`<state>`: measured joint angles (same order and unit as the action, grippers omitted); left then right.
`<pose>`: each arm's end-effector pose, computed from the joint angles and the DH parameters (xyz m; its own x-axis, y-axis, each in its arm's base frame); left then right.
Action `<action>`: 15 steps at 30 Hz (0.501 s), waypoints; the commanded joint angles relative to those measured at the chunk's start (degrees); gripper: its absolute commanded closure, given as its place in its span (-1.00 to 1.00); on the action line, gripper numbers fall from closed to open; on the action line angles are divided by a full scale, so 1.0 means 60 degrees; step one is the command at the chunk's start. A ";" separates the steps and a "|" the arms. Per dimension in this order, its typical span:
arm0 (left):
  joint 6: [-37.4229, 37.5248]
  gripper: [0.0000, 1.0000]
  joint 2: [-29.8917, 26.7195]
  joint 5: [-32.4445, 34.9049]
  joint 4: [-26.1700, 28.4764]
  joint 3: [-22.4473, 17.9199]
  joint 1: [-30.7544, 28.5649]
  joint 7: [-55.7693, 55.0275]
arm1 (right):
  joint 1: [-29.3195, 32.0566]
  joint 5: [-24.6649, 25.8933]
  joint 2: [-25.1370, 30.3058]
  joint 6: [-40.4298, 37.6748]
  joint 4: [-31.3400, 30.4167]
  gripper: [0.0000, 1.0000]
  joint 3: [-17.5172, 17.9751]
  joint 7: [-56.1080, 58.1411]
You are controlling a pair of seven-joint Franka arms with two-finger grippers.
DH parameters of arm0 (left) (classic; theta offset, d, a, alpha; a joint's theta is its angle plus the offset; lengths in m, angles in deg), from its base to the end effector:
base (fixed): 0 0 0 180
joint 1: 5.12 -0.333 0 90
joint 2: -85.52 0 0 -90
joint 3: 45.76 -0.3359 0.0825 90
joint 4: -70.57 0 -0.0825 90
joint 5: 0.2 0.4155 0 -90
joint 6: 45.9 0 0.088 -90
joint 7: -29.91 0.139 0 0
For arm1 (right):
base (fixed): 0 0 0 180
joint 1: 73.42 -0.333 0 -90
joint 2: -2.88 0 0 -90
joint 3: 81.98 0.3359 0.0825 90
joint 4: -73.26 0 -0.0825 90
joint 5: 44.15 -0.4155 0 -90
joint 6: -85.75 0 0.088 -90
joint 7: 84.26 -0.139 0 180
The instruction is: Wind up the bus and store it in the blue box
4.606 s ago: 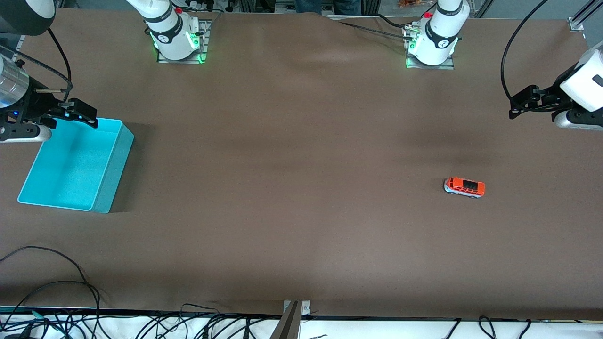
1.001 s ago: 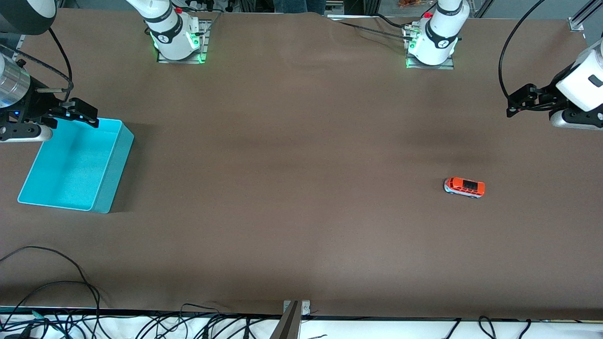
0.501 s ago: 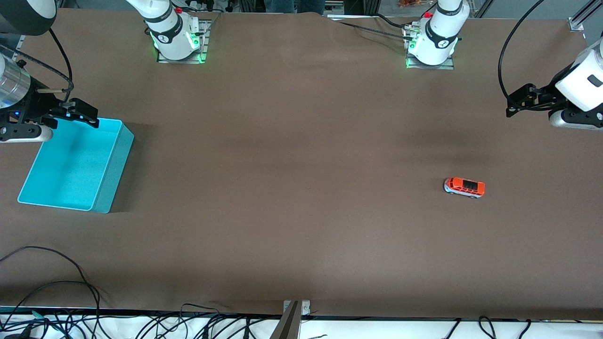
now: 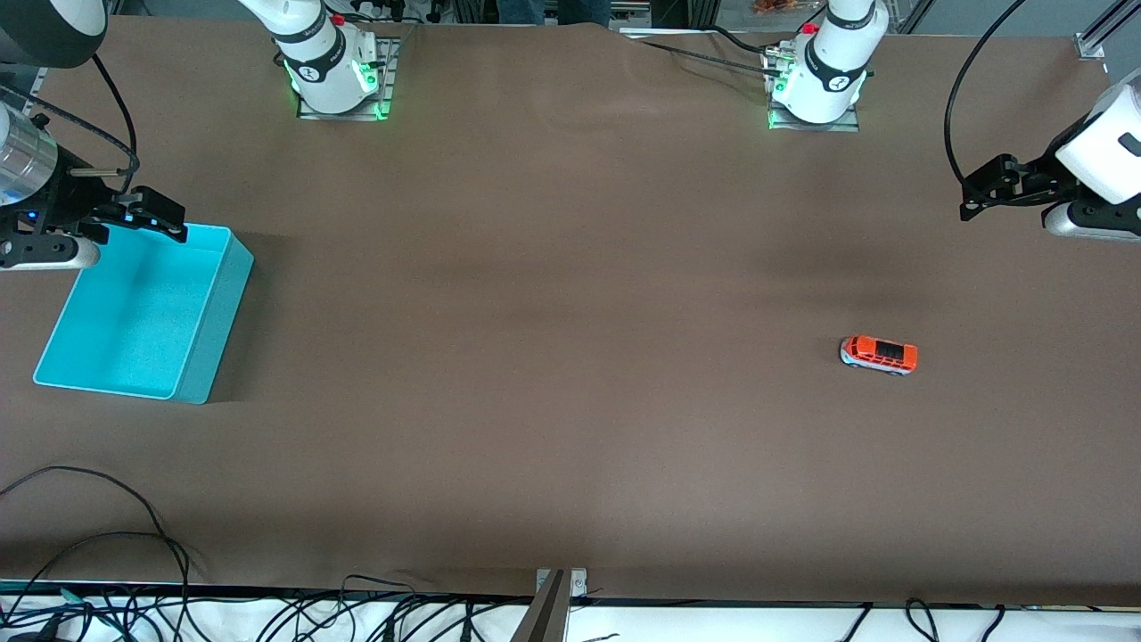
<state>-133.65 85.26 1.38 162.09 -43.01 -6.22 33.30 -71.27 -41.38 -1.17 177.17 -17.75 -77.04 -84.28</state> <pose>0.5774 -0.0128 0.5985 0.9943 -0.0867 -0.0627 -0.0883 -0.9958 -0.0241 0.6058 0.0214 0.5637 0.9968 0.0496 -0.0632 0.0523 -0.9977 0.0421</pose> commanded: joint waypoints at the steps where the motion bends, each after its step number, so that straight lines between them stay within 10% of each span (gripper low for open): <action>1: 0.0226 -1.00 0.0190 -0.0249 -0.0341 -0.0020 -0.0007 0.0064 | 0.0009 -0.0110 -0.0057 -0.0149 0.0185 -1.00 -0.0004 -0.0055; 15: 0.0241 -1.00 0.0556 -0.0103 -0.0283 -0.0035 -0.0153 0.4029 | 0.0009 -0.0111 -0.0057 -0.0149 0.0185 -1.00 -0.0004 -0.0055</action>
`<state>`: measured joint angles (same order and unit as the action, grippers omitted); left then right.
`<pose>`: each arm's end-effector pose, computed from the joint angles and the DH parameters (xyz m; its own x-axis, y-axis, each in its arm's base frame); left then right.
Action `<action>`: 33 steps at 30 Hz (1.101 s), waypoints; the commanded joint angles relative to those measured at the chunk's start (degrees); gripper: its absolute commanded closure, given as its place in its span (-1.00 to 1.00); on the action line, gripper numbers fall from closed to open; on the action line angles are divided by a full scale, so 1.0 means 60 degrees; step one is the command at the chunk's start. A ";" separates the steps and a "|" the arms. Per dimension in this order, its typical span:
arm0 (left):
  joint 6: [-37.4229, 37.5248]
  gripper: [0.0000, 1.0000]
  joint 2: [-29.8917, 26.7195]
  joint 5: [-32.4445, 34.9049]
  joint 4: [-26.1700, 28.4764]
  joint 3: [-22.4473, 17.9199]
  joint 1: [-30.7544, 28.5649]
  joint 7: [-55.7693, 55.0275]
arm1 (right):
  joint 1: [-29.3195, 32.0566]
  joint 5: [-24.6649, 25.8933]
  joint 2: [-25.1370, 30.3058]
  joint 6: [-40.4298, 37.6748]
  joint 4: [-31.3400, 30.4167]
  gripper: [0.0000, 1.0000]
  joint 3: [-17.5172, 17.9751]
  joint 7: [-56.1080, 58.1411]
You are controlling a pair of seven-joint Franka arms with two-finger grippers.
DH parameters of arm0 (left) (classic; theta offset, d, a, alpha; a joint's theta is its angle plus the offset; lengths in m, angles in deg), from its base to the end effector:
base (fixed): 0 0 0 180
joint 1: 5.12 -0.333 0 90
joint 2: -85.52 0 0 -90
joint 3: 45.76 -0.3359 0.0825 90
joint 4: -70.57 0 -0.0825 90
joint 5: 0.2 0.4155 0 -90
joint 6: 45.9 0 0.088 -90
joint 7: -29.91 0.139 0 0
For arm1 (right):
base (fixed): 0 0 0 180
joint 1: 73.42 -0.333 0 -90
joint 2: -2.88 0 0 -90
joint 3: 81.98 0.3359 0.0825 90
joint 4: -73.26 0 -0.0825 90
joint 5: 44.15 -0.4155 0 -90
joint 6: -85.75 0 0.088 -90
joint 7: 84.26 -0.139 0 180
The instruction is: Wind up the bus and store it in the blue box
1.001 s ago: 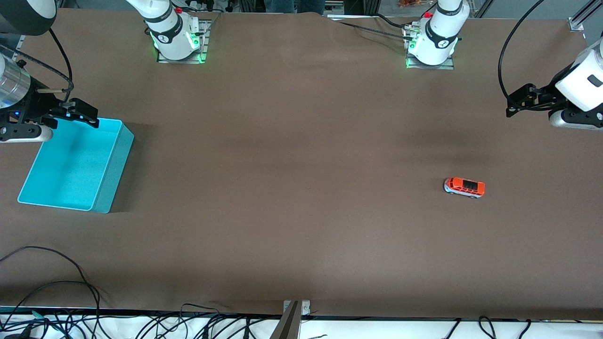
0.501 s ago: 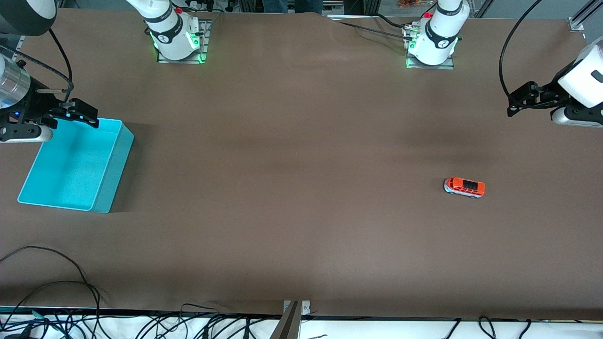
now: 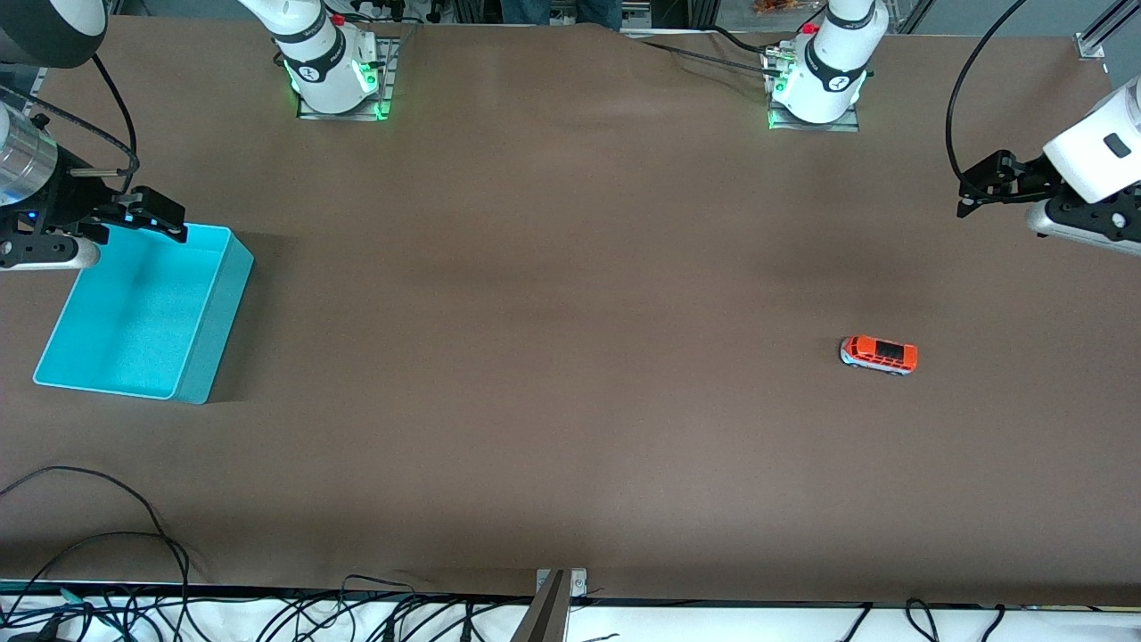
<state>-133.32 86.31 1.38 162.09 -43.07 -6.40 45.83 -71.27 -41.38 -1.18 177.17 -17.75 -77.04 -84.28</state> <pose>0.5814 -0.0102 0.5875 0.9508 -0.2965 -0.0893 -0.2979 -0.9546 -0.0025 0.6058 0.0214 0.5636 0.9968 0.0496 -0.0634 0.0523 -0.9977 0.0421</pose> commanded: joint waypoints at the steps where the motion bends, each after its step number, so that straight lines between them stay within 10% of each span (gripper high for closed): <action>1: 0.0172 -1.00 0.0440 -0.0117 -0.0296 -0.0039 -0.0138 0.2323 | 0.0008 -0.0111 -0.0057 -0.0149 0.0185 -1.00 -0.0003 -0.0055; 33: -0.3753 -1.00 0.2358 0.1067 0.2019 0.0195 -0.0460 0.8873 | 0.0023 -0.0052 -0.0130 -0.0149 0.0185 -1.00 -0.0003 -0.0070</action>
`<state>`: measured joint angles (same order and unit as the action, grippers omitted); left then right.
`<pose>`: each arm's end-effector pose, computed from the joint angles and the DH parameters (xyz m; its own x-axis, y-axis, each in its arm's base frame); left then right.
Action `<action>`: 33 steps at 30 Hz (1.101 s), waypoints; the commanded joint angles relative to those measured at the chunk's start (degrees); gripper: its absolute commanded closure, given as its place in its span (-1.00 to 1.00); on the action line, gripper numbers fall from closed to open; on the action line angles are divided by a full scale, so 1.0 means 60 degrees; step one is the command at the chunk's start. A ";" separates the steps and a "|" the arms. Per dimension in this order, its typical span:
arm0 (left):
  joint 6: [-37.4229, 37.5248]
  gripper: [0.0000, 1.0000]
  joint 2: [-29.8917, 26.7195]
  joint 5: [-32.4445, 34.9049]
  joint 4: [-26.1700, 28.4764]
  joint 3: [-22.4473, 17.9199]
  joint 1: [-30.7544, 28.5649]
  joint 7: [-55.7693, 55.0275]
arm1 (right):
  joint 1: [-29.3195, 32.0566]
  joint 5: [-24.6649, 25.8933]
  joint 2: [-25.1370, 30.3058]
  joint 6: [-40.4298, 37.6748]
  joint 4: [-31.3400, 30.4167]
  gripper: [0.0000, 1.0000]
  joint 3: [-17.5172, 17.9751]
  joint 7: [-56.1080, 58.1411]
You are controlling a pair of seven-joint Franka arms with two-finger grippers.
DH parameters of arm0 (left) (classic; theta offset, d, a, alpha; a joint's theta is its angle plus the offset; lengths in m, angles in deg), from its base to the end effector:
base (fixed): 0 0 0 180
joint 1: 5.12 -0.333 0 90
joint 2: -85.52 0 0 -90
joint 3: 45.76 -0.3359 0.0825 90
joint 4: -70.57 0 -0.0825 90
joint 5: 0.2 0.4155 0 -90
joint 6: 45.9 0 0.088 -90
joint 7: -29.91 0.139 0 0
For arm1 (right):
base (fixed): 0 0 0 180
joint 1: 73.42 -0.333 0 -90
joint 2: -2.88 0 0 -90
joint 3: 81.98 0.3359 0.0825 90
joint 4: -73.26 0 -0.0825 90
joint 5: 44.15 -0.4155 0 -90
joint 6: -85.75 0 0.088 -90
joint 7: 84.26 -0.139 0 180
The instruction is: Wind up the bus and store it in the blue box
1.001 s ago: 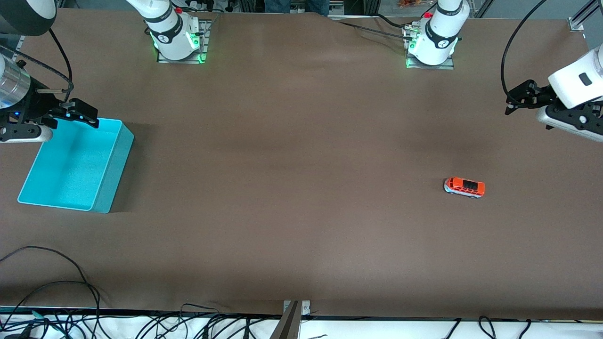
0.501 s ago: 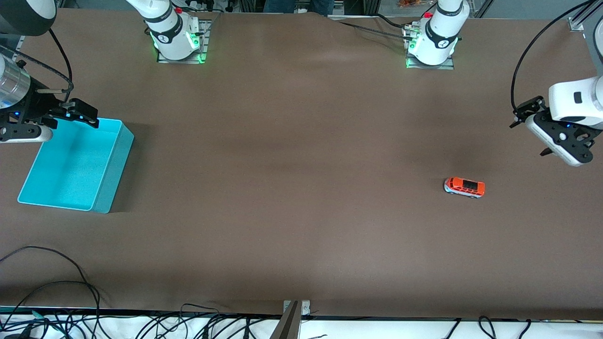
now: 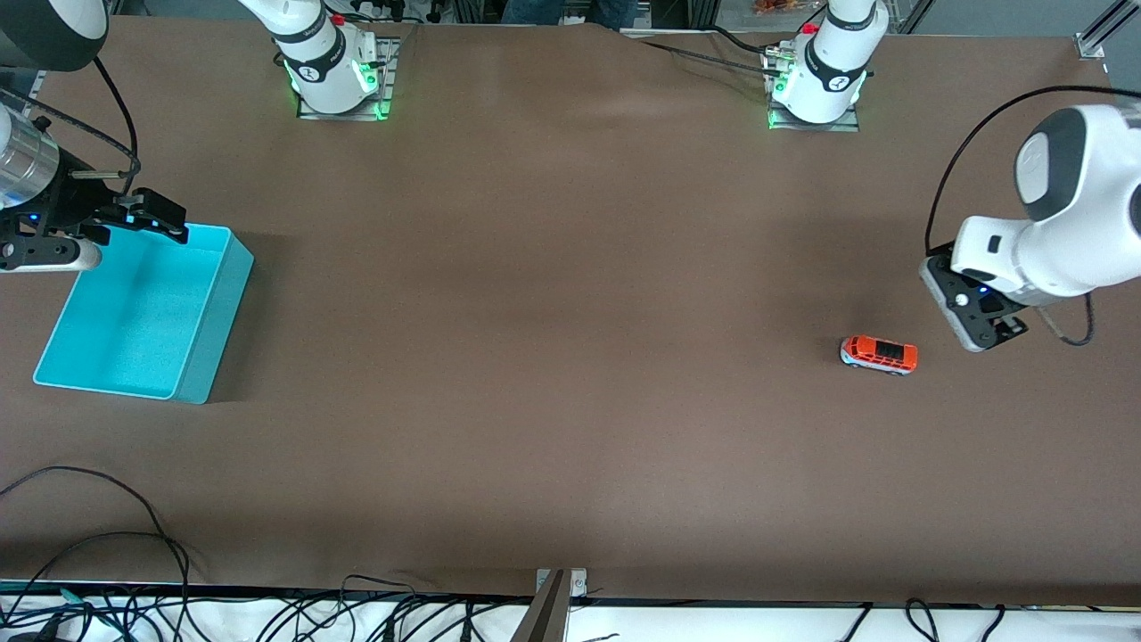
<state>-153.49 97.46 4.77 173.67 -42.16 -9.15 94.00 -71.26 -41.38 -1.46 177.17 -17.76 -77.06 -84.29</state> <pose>0.6308 0.0156 0.3947 0.4082 -0.9055 -0.1157 -0.9038 -0.4187 0.0882 0.6070 0.0210 0.5606 0.9965 0.0489 -0.0684 0.0518 -0.9978 0.0417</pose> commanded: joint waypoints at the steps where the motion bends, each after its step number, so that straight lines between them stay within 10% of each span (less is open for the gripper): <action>1: -0.0480 -1.00 0.0616 0.0576 0.0088 0.0044 -0.0002 0.1064 | 0.0021 -0.0052 -0.0082 -0.0148 0.0185 -1.00 -0.0001 -0.0070; 33: -0.4758 -1.00 0.2683 0.0694 0.1816 0.0059 -0.0515 0.5094 | 0.0006 -0.0111 -0.0082 -0.0148 0.0185 -1.00 0.0014 -0.0040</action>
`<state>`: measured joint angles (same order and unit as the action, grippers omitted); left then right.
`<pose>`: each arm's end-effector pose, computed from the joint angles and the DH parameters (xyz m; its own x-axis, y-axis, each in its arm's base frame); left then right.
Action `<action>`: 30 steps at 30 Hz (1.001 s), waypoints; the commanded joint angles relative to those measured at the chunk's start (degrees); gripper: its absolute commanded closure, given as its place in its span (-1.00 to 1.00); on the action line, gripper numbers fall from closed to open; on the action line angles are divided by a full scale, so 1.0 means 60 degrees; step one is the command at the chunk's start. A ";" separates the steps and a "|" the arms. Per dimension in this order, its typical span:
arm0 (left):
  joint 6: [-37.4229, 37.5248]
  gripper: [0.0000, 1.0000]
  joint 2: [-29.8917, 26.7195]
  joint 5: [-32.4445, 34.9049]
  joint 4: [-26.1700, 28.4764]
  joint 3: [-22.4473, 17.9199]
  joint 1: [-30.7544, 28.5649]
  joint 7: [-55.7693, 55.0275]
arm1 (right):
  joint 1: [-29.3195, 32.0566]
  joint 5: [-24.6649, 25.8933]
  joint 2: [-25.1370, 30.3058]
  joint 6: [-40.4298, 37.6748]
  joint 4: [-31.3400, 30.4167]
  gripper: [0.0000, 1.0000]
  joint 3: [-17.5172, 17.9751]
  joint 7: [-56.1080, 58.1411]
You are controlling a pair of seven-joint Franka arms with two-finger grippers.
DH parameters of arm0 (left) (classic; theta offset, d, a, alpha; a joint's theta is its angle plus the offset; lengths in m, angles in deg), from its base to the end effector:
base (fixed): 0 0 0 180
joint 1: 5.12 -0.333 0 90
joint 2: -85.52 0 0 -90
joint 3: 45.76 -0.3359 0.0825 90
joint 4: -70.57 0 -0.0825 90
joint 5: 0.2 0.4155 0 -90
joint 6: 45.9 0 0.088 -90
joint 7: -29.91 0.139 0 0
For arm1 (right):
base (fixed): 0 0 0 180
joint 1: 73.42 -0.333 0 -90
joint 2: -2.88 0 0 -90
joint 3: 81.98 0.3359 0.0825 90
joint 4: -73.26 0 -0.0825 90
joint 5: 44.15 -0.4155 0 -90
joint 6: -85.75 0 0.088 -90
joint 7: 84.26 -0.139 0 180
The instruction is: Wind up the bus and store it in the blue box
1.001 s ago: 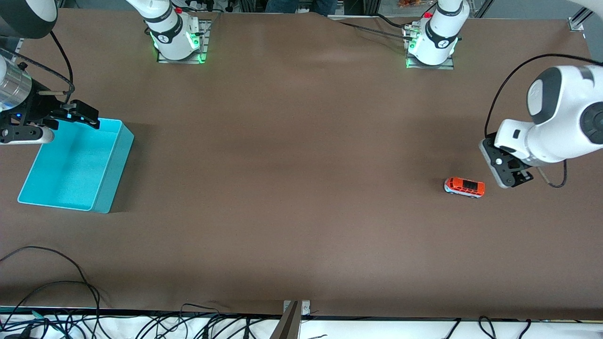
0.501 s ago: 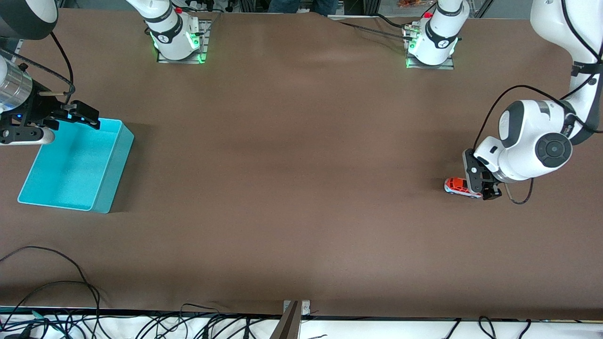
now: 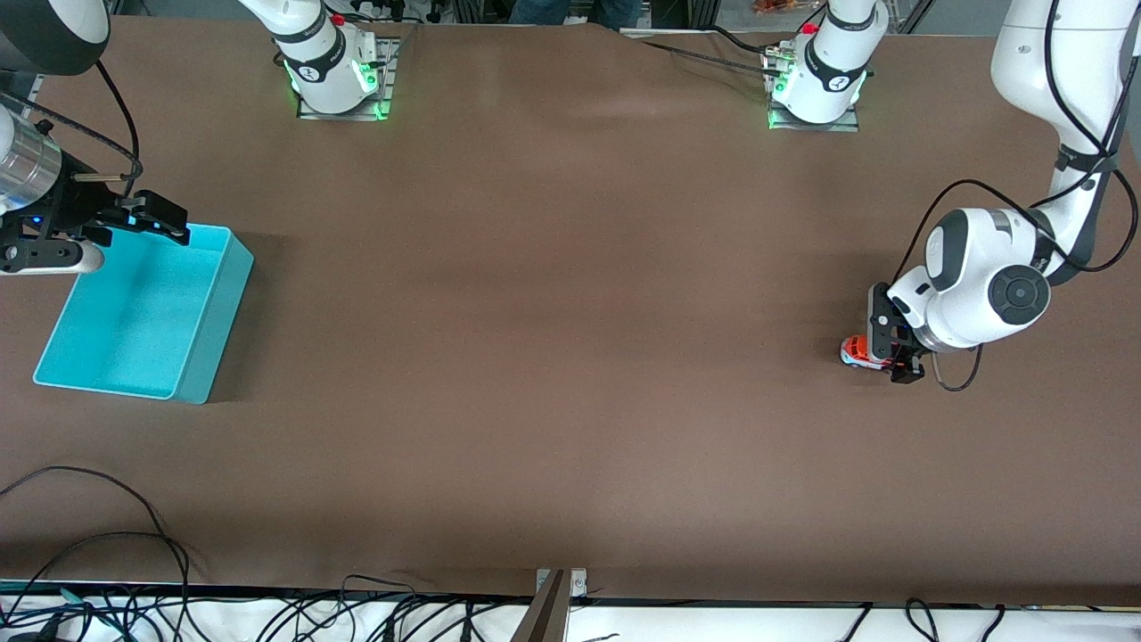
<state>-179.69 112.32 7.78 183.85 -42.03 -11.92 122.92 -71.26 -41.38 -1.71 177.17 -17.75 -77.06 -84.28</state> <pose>0.6264 0.0391 0.1828 -0.0982 -0.9937 -0.0542 -0.9893 0.0916 0.1132 0.6080 0.0210 0.5580 0.9962 0.0491 -0.0726 0.0522 -0.9978 0.0413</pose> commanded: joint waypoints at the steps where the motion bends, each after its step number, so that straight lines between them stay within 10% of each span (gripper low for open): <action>1: -0.0478 -1.00 0.0221 0.0193 0.0149 0.0037 -0.0052 0.0289 | 0.0022 -0.0111 -0.0041 -0.0149 0.0184 -1.00 -0.0001 -0.0041; 11: -0.1239 -0.83 0.0250 0.0193 0.0530 0.0037 -0.0184 0.0582 | 0.0022 -0.0111 -0.0041 -0.0149 0.0184 -1.00 -0.0001 -0.0041; 14: -0.1357 -0.35 0.0250 0.0193 0.0545 0.0037 -0.0184 0.0801 | 0.0007 -0.0111 -0.0041 -0.0149 0.0184 -1.00 -0.0001 -0.0055; 16: -0.1372 0.50 0.0250 0.0193 0.0545 0.0037 -0.0184 0.0918 | 0.0022 -0.0111 -0.0041 -0.0149 0.0184 -1.00 -0.0001 -0.0070; 18: -0.1372 0.87 0.0265 0.0178 0.0545 0.0037 -0.0184 0.0919 | 0.0022 -0.0096 -0.0041 -0.0149 0.0184 -1.00 -0.0001 -0.0070; 30: -0.1372 0.93 0.0191 -0.0130 0.0516 0.0066 -0.0169 0.0086 | 0.0022 -0.0096 -0.0041 -0.0149 0.0184 -1.00 -0.0001 -0.0085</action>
<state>-187.15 114.40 7.67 186.16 -41.99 -12.55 126.44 -71.26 -41.38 -1.71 177.17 -17.75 -77.06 -84.29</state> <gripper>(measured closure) 0.471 0.000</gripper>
